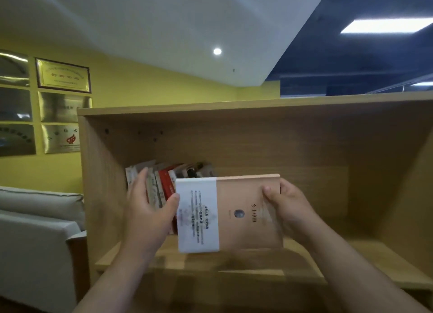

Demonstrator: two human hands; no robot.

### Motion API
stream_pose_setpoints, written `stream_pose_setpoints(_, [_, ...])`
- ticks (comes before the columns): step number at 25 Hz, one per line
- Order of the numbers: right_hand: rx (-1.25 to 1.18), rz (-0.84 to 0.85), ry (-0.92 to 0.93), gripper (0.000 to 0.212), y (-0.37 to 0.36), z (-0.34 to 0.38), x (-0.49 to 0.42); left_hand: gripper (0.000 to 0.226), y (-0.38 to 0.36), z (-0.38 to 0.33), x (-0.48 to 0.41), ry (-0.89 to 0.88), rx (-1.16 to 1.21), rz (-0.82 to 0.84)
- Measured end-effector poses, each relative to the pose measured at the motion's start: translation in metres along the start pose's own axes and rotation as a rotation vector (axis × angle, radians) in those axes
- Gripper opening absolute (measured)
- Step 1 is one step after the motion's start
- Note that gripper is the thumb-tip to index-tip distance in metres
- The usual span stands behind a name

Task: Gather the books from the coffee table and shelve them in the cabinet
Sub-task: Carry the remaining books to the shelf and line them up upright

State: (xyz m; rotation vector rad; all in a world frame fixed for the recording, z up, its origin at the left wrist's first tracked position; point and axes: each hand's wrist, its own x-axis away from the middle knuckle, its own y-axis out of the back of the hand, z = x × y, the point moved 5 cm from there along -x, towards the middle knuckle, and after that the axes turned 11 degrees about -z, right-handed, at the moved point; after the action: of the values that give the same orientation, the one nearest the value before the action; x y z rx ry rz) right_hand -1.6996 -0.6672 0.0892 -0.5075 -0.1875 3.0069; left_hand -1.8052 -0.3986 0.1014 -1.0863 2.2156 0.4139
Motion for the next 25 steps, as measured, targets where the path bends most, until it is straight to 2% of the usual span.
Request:
stream_pose_setpoints(2, [0.326, 0.05, 0.21, 0.009, 0.004, 0.033, 0.003, 0.072, -0.03, -0.031, -0.004, -0.274, -0.301, 0.269])
stream_pose_setpoints(4, [0.508, 0.09, 0.34, 0.007, 0.0, 0.058, 0.007, 0.053, -0.064, -0.036, -0.001, -0.3, -0.434, 0.626])
stream_pose_setpoints(5, [0.549, 0.095, 0.381, 0.006, -0.001, 0.067, 0.008, 0.035, -0.075, -0.033, -0.002, -0.279, -0.428, 0.699])
stream_pose_setpoints(7, [0.62, 0.021, 0.488, 0.011, 0.002, 0.076, 0.005, 0.011, -0.089, -0.026, -0.007, -0.229, -0.343, 0.606])
stream_pose_setpoints(8, [0.675, -0.095, 0.594, 0.019, 0.006, 0.079, 0.004, 0.007, -0.094, -0.021, -0.007, -0.208, -0.308, 0.536])
stream_pose_setpoints(10, [0.737, -0.331, 0.787, 0.03, 0.016, 0.073, 0.003, 0.01, -0.102, -0.008, -0.003, -0.136, -0.231, 0.439])
stream_pose_setpoints(11, [0.733, -0.361, 0.79, 0.03, 0.017, 0.059, 0.002, 0.012, -0.106, 0.002, -0.001, -0.065, -0.177, 0.405])
stream_pose_setpoints(13, [0.761, -0.238, 0.631, 0.032, 0.012, 0.015, -0.009, 0.007, -0.116, 0.026, 0.002, 0.106, -0.072, 0.327])
stream_pose_setpoints(16, [0.835, 0.073, 0.36, 0.043, -0.009, -0.054, -0.025, 0.004, -0.128, 0.059, -0.001, 0.268, -0.027, 0.182])
stream_pose_setpoints(18, [0.842, 0.207, 0.273, 0.052, -0.028, -0.081, -0.033, 0.007, -0.136, 0.073, -0.002, 0.309, -0.025, 0.121])
stream_pose_setpoints(21, [0.713, 0.381, 0.129, 0.067, -0.056, -0.11, -0.048, 0.015, -0.15, 0.089, -0.003, 0.366, -0.001, 0.071])
stream_pose_setpoints(23, [0.671, 0.495, 0.087, 0.089, -0.072, -0.128, -0.057, 0.019, -0.161, 0.101, -0.004, 0.383, -0.014, 0.066])
stream_pose_setpoints(25, [0.701, 0.514, 0.089, 0.105, -0.08, -0.141, -0.066, 0.021, -0.168, 0.109, -0.004, 0.388, -0.022, 0.059])
